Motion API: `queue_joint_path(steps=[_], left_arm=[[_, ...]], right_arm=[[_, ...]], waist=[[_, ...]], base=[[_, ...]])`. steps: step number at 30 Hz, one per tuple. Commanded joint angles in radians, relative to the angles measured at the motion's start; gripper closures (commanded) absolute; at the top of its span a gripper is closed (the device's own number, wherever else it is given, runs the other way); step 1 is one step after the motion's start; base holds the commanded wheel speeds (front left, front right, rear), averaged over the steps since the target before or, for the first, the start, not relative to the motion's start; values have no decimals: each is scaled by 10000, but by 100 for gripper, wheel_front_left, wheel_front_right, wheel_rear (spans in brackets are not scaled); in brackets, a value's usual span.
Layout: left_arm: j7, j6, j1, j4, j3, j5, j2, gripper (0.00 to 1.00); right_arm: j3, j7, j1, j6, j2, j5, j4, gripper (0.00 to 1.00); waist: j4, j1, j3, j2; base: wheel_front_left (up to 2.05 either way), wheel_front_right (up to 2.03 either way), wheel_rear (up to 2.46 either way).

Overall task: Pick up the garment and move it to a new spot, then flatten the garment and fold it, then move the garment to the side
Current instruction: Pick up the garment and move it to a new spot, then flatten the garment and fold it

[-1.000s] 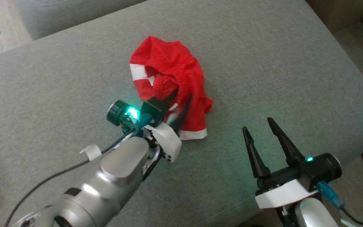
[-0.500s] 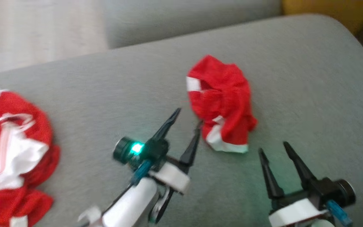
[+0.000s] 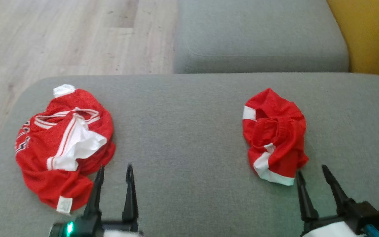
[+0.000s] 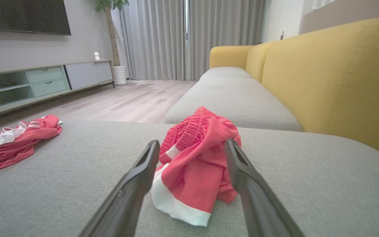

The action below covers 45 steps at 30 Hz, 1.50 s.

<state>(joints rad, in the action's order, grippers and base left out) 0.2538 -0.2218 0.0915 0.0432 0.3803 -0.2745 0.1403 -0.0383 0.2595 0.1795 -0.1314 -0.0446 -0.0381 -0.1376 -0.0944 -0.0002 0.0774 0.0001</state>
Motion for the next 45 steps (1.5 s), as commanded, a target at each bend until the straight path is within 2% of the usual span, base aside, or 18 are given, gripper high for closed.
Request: queue_joint_path(steps=[1, 6, 12, 33, 43, 45], left_arm=[[79, 88, -221, -412, -496, 193, -142, 0], [79, 552, 460, -396, -919, 851, -436, 0], [79, 903, 612, -195, -1178, 1297, -694, 0], [80, 1368, 689, 34, -1543, 1776, -886, 0], [80, 1582, 287, 149, -1280, 2084, -896, 0], [80, 1751, -13, 386, -1076, 2157, -897, 0]], right_arm=[[-133, 23, -214, 7, -57, -112, 358, 0], [94, 23, -5, 7, -57, -362, 366, 0], [132, 23, 115, 7, -57, -286, 450, 0], [119, 23, 218, 7, -57, -331, 238, 0], [-36, 23, 122, 7, -57, -176, 376, 0], [-126, 23, 55, 7, -57, -93, 420, 0]], waist=[[-190, 2, 163, -1], [-365, 2, 282, -1], [-442, 2, 356, -1], [-274, 2, 512, -1], [234, 2, 206, -1], [407, 2, 78, -1]], base=[[0, 0, 0], [0, 0, 0], [0, 0, 0], [0, 0, 0], [0, 0, 0], [0, 0, 0]])
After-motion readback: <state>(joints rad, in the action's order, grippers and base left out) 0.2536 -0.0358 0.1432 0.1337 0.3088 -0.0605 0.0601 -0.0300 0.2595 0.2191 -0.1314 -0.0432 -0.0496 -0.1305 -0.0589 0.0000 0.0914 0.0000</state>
